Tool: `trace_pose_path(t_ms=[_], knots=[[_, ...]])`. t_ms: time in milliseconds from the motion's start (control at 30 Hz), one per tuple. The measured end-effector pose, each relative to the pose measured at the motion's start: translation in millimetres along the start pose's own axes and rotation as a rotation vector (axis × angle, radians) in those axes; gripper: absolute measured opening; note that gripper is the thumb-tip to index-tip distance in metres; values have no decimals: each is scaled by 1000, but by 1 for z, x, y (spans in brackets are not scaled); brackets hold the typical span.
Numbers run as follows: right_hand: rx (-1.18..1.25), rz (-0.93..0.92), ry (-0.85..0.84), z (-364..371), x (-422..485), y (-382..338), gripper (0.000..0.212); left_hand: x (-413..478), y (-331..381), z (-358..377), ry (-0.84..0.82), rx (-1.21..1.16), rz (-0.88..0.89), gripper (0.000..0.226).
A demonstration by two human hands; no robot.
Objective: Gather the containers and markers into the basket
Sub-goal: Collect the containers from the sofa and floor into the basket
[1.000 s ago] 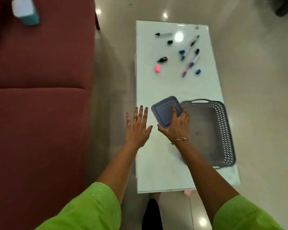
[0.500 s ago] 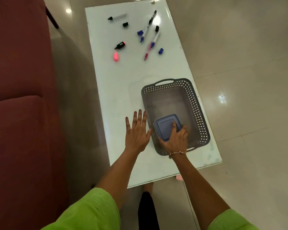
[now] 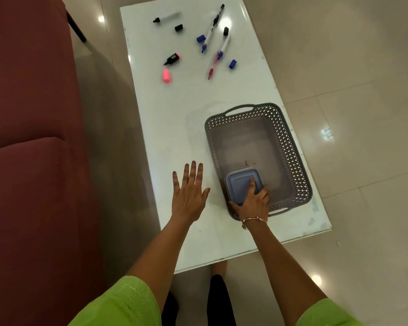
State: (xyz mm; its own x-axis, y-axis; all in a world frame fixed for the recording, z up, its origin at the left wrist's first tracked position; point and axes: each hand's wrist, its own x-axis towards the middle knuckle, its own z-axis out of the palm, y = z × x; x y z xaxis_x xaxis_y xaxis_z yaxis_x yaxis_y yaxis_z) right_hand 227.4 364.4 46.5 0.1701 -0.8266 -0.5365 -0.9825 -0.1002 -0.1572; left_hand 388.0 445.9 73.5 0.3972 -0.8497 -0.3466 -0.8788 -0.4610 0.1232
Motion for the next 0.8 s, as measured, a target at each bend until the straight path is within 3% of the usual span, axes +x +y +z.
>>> trace_pose_path(t_ms=[133,267,367,667,800], knots=[[-82,-15,10,-11,-3,-6,97,-6,-10,-4,-17,-6,-24,70],[-79,-102,149,-24,-10,-33,76,-12,-31,-21,11,-31,-48,70],[-75,-203,195,-30,-15,-66,73,-13,-54,-35,28,-59,-60,71],[-81,-465,157,0,-57,-258,89,-37,-225,-89,72,-84,-209,70],[-91,-556,118,7,-76,-360,83,-51,-318,-112,124,-79,-296,70]])
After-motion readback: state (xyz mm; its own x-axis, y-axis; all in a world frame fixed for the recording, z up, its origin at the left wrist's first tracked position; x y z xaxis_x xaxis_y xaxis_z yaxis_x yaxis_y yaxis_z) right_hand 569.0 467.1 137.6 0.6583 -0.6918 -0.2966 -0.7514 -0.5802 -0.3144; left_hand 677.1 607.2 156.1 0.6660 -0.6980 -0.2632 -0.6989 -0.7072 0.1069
